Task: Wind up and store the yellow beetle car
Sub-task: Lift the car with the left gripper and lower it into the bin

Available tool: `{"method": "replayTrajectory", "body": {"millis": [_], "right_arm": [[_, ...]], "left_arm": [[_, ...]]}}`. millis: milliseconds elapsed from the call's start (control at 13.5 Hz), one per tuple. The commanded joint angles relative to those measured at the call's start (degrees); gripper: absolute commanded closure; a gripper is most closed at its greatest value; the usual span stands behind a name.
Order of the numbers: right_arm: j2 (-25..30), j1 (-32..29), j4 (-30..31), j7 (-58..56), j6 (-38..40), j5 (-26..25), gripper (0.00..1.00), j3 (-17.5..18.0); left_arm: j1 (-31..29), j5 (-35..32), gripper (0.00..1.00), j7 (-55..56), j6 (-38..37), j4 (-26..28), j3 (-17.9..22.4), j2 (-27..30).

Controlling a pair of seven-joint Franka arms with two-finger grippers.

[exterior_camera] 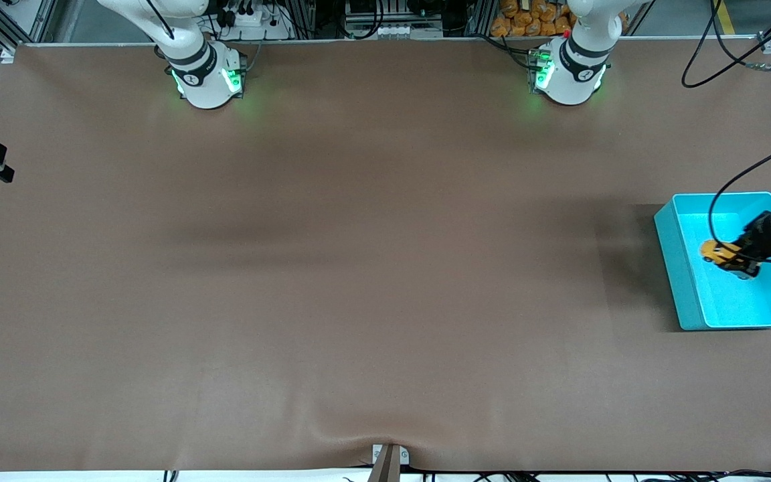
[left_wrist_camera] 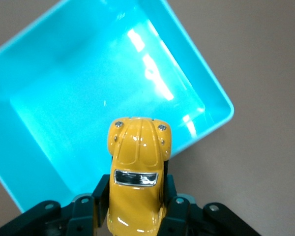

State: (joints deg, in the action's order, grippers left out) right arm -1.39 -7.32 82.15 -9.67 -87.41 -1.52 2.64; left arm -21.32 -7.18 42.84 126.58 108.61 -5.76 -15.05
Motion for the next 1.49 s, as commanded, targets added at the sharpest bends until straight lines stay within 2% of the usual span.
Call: {"method": "replayTrajectory", "body": {"millis": [0, 223, 743, 1411], "right_arm": [[1.57, -1.03, 1.09, -0.26, -0.3, -0.15, 0.0, 0.26], [1.3, -0.94, 0.82, -0.35, -0.65, 0.03, 0.0, -0.01], [1.13, -0.5, 0.82, -0.35, -0.3, 0.03, 0.0, 0.17], [0.86, 0.73, 0.82, -0.26, -0.3, -0.41, 0.0, 0.08]], "left_arm": [[-4.15, -1.17, 1.0, -12.1, 2.35, 0.02, -0.74, -0.85], [-6.28, -1.17, 1.0, -30.3, 2.53, 0.02, -0.74, -2.78], [-10.23, -1.17, 1.0, -55.11, 6.12, 0.02, -0.65, -7.61], [-11.64, -3.8, 1.0, -58.04, 12.55, 0.11, -0.48, -16.49]]}}
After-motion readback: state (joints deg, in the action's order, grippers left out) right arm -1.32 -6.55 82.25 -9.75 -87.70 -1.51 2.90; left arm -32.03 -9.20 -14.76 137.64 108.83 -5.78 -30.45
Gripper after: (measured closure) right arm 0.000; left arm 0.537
